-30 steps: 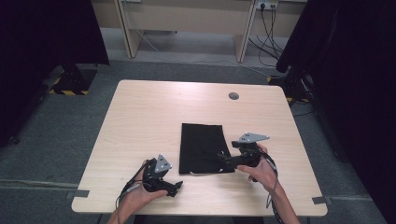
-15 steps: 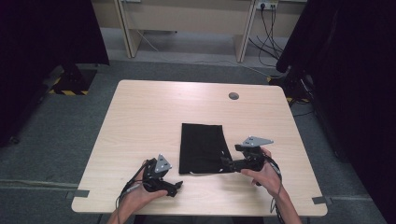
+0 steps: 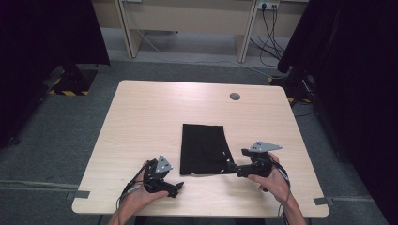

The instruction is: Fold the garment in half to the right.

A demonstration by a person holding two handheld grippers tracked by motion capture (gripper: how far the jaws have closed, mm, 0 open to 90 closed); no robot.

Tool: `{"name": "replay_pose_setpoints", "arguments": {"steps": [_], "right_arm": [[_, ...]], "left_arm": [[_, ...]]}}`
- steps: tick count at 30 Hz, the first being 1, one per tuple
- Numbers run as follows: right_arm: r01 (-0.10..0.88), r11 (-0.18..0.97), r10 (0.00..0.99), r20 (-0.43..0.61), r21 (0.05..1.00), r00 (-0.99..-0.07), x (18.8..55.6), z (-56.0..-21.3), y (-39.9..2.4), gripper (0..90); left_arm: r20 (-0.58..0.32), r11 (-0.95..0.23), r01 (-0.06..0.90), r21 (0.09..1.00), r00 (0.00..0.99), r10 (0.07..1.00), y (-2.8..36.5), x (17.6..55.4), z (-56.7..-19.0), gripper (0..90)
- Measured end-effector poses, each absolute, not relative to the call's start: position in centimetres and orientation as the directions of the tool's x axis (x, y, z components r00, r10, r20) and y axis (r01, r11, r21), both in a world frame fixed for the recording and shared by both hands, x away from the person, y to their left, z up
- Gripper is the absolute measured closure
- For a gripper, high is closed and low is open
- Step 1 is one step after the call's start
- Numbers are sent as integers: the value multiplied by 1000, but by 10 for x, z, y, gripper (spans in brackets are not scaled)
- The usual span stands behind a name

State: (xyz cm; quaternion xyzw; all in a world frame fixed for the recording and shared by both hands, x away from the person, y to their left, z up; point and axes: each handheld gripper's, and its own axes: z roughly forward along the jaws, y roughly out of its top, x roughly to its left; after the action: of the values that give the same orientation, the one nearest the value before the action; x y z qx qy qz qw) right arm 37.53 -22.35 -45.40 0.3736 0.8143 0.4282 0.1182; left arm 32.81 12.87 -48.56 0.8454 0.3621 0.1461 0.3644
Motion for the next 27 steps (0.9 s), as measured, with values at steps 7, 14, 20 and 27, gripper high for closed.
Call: {"name": "replay_pose_setpoints", "arguments": {"steps": [7,14,20,27], "right_arm": [[505,361,718,112,784,-687,367,-456,-230,160],[509,375,717,105,774,-689,360,-461,-233,160],[513,384,719,100,768,-688,354,-465,-234,160],[527,396,727,94,752,-681,348,-473,-238,160]], "left_arm": [[-17,-472,506,722,695,719,129,328,-486,0],[-17,-473,506,722,695,719,129,328,-486,0],[-16,-473,506,722,695,718,129,328,-486,0],[-17,-473,506,722,696,718,129,328,-486,0]]}}
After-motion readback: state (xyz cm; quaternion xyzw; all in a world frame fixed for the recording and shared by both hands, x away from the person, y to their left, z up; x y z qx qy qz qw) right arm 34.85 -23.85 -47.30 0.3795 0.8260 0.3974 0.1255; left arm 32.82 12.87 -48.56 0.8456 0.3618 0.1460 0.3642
